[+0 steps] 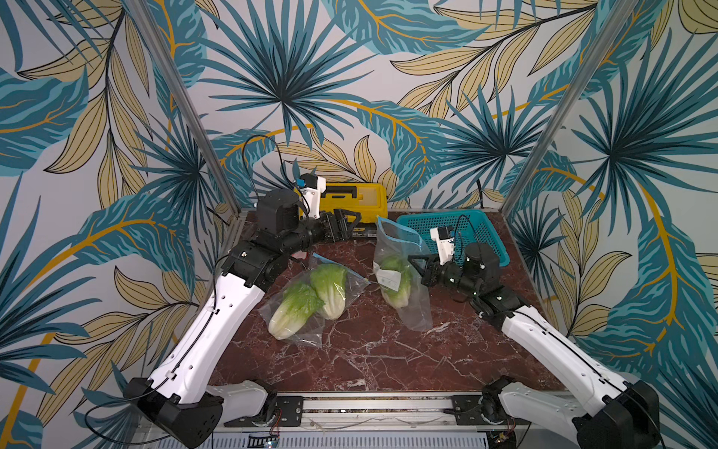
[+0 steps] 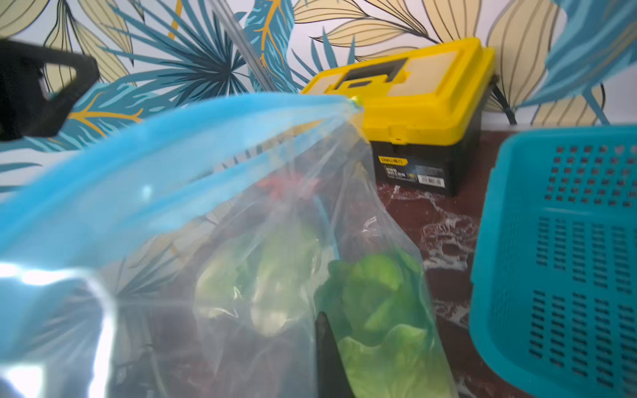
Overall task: Put the chinese cabbages into a zipper bag and zip it
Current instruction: Adjust the zipper food storage bag at the center of the board.
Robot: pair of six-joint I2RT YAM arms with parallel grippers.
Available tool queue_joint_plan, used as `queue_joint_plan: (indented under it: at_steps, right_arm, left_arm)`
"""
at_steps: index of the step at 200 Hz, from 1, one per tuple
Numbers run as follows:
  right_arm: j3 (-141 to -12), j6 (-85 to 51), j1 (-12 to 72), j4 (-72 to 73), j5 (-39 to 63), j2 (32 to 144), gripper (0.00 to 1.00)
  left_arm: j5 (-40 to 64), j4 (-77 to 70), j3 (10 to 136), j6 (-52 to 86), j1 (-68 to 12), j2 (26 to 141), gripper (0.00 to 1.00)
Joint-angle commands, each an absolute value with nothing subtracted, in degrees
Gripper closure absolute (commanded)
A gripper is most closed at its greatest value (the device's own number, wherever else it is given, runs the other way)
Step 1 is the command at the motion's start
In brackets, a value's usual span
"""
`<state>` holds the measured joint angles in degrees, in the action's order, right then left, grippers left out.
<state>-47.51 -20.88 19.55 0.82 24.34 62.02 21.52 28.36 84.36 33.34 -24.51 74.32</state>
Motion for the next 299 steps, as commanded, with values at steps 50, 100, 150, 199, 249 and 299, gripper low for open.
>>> queue_joint_plan:
  at_steps: [50,100,150,199,249,299]
  right_arm:
    - [-46.3,-26.2,-1.0,-11.9,39.9,70.5,1.00]
    - [-49.4,-23.1,-6.5,-20.8,38.2,73.1,1.00]
    - [-53.0,-22.5,-6.7,-22.0,39.8,78.0,0.92]
    - [-54.4,-22.5,-6.7,-23.0,38.5,80.8,0.91]
    - [-54.4,-23.8,-6.7,-21.8,38.7,81.9,0.91]
    - [-54.8,-24.4,-6.7,-21.5,38.9,82.2,0.91]
  left_arm:
    - [29.2,16.7,82.5,34.6,-24.1,93.5,0.37]
    - [38.5,12.9,94.1,34.1,-24.3,108.5,0.29]
    - [42.5,12.9,102.6,35.0,-26.7,119.5,0.27]
    - [42.9,12.9,108.2,35.8,-27.7,127.2,0.27]
    - [44.5,12.0,113.2,36.6,-28.5,132.6,0.29]
    - [48.5,8.2,108.5,38.7,-29.3,128.6,0.41]
